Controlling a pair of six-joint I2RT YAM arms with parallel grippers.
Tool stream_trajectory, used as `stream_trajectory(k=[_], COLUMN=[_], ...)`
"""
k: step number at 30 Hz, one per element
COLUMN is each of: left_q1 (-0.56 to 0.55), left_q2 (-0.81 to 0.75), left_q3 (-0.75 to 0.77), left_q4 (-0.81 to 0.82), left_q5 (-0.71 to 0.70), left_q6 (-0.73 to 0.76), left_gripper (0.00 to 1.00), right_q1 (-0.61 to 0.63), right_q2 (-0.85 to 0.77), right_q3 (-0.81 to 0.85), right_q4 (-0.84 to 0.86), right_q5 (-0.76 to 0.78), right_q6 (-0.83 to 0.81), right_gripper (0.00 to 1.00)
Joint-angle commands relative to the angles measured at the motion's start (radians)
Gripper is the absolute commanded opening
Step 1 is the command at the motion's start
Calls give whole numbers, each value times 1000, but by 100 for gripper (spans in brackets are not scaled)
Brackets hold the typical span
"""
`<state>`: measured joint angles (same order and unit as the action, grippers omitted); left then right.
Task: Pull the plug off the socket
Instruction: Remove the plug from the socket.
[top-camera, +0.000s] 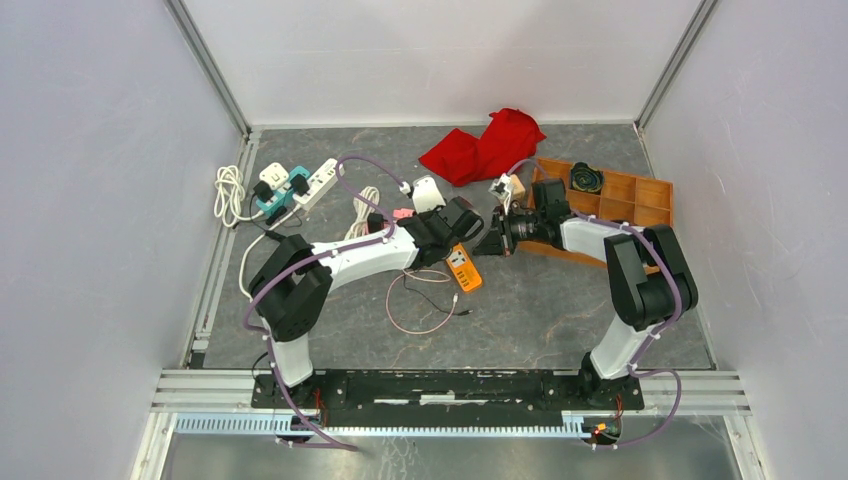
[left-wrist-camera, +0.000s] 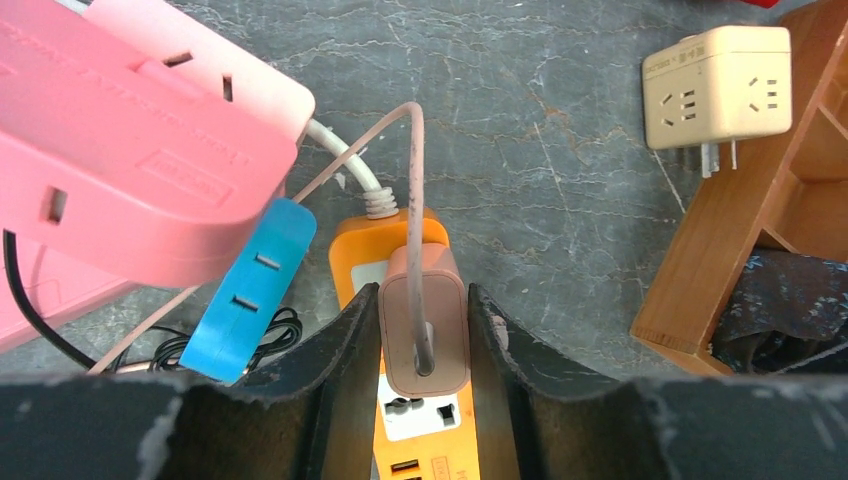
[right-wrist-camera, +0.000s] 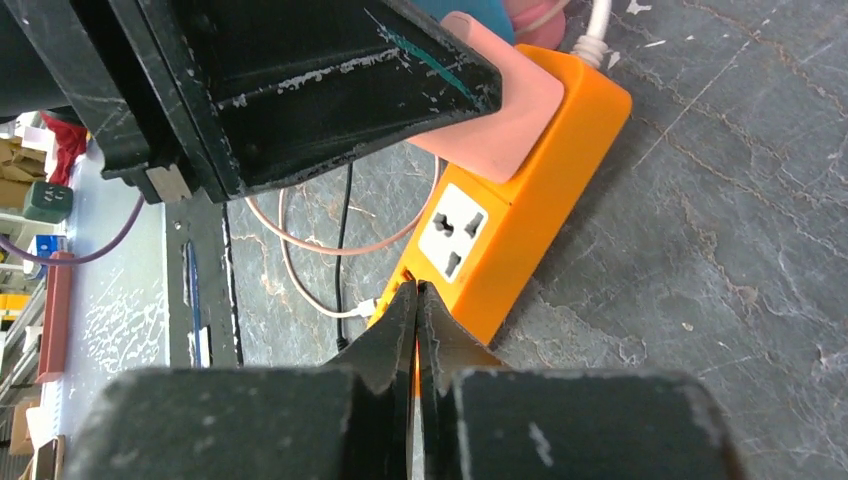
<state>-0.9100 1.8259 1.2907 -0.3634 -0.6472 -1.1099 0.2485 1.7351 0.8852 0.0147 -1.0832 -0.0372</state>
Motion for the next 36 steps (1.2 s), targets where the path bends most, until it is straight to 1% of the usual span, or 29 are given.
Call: stream_trajectory(k=[1, 7, 16, 21, 25, 31, 36], left_q1=[-12, -12, -13, -13, -13, -14, -20], left_q2=[-58, -66, -73, -81, -95, -114, -129], left_q3=[9, 9, -13, -15, -29, -46, -56], left_q4=[128, 153, 246, 259, 295, 323, 322], left_q5=[25, 16, 8, 17, 24, 105, 102], left_q6=[49, 70, 151, 174, 261, 374, 459], left_gripper=[12, 12, 11, 11, 10, 8, 6], right_q1=[18, 41, 42, 41, 37, 19, 16], right_q2=[28, 67, 151, 199, 209, 224, 225], right_q3=[-14, -15, -12, -2, 0, -4, -6], right_q4=[89, 88, 62, 50, 48, 50, 53], right_q5=[-50, -12, 113, 164, 196, 223, 241], right_q6=[109, 140, 154, 172, 179, 191, 192], right_gripper=[0, 0, 0, 0, 0, 1, 1])
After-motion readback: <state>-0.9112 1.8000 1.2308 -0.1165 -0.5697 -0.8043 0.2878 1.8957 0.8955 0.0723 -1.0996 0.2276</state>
